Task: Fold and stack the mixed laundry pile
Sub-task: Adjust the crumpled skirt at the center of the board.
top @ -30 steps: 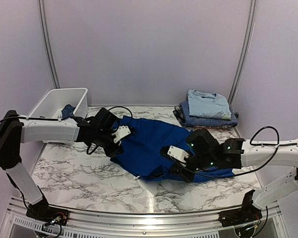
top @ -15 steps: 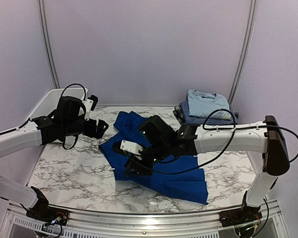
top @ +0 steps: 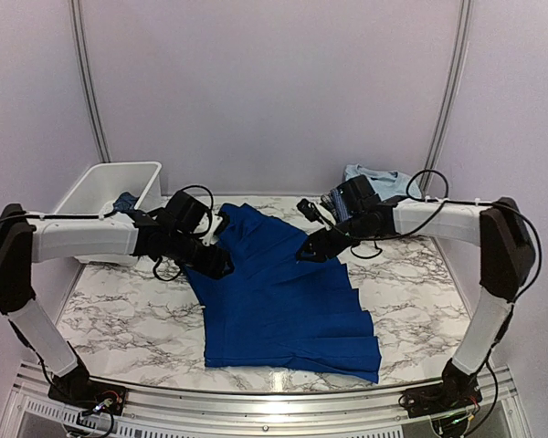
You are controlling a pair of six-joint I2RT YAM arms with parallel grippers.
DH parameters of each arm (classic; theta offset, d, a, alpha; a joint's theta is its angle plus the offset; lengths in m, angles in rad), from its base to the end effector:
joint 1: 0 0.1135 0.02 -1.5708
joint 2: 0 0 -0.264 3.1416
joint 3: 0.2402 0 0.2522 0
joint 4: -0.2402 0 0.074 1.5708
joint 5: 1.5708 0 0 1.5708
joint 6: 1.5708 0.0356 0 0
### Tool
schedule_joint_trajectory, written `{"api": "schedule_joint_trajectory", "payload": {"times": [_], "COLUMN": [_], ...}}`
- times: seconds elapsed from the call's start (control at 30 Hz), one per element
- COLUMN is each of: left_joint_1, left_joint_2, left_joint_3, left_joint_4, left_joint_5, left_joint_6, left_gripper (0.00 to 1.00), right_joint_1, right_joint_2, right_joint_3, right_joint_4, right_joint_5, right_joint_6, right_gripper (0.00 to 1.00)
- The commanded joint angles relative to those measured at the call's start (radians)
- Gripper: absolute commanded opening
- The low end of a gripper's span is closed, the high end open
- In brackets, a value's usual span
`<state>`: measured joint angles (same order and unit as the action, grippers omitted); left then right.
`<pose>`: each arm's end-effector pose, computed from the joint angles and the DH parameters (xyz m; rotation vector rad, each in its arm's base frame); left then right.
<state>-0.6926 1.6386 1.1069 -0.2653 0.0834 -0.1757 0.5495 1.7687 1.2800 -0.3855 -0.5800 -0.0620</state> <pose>0.2720 -0.2296 0.2261 0.6597 2.3340 -0.5074 0.3164 0.2166 0.2307 -0.9903 2.2557 0.9239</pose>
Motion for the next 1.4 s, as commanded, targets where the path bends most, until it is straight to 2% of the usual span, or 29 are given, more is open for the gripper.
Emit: {"api": "schedule_joint_trajectory", "payload": {"times": [0.0, 0.13, 0.23, 0.37, 0.43, 0.5, 0.6, 0.7, 0.77, 0.87, 0.93, 1.1, 1.27, 1.37], "left_joint_1": [-0.015, -0.011, 0.015, 0.11, 0.169, 0.206, 0.213, 0.223, 0.223, 0.223, 0.223, 0.209, 0.132, 0.027], "left_joint_2": [0.108, 0.211, 0.217, 0.169, 0.184, 0.224, 0.297, 0.35, 0.37, 0.398, 0.411, 0.367, 0.251, 0.166], "left_joint_3": [0.053, 0.112, 0.133, 0.152, 0.188, 0.229, 0.296, 0.331, 0.348, 0.362, 0.356, 0.251, 0.049, -0.057], "left_joint_4": [-0.044, -0.061, -0.069, -0.071, -0.097, -0.127, -0.18, -0.194, -0.191, -0.19, -0.189, -0.194, -0.193, -0.192], "left_joint_5": [0.021, -0.02, -0.035, -0.093, -0.132, -0.12, -0.112, -0.017, 0.019, 0.06, 0.077, 0.087, 0.097, 0.12], "left_joint_6": [-0.043, -0.051, -0.079, -0.126, -0.155, -0.143, -0.09, -0.081, -0.076, -0.077, -0.08, -0.102, -0.137, -0.23], "left_gripper": [0.64, 0.56, 0.56, 0.65, 0.74, 0.78, 0.83, 0.83, 0.82, 0.76, 0.7, 0.48, 0.25, 0.21], "right_joint_1": [-0.02, -0.057, -0.081, -0.082, -0.082, -0.083, -0.084, -0.078, -0.079, -0.078, -0.079, -0.096, -0.12, -0.13], "right_joint_2": [0.108, 0.188, 0.196, 0.121, 0.071, 0.042, -0.016, -0.11, -0.087, 0.058, 0.126, 0.278, 0.514, 0.656], "right_joint_3": [0.032, -0.005, -0.11, -0.291, -0.362, -0.391, -0.34, -0.277, -0.24, -0.16, -0.147, -0.029, 0.284, 0.581], "right_joint_4": [-0.031, -0.049, -0.068, -0.055, -0.038, -0.038, -0.077, -0.066, -0.079, -0.165, -0.15, -0.16, -0.253, -0.327], "right_joint_5": [0.008, 0.026, 0.035, 0.02, 0.012, 0.02, 0.106, 0.173, 0.196, 0.163, 0.122, 0.17, 0.303, 0.38], "right_joint_6": [0.076, 0.125, 0.14, 0.172, 0.196, 0.202, 0.178, 0.168, 0.158, 0.116, 0.118, 0.103, 0.066, 0.043], "right_gripper": [0.48, 0.4, 0.35, 0.32, 0.32, 0.33, 0.38, 0.47, 0.5, 0.45, 0.42, 0.4, 0.39, 0.39]}}
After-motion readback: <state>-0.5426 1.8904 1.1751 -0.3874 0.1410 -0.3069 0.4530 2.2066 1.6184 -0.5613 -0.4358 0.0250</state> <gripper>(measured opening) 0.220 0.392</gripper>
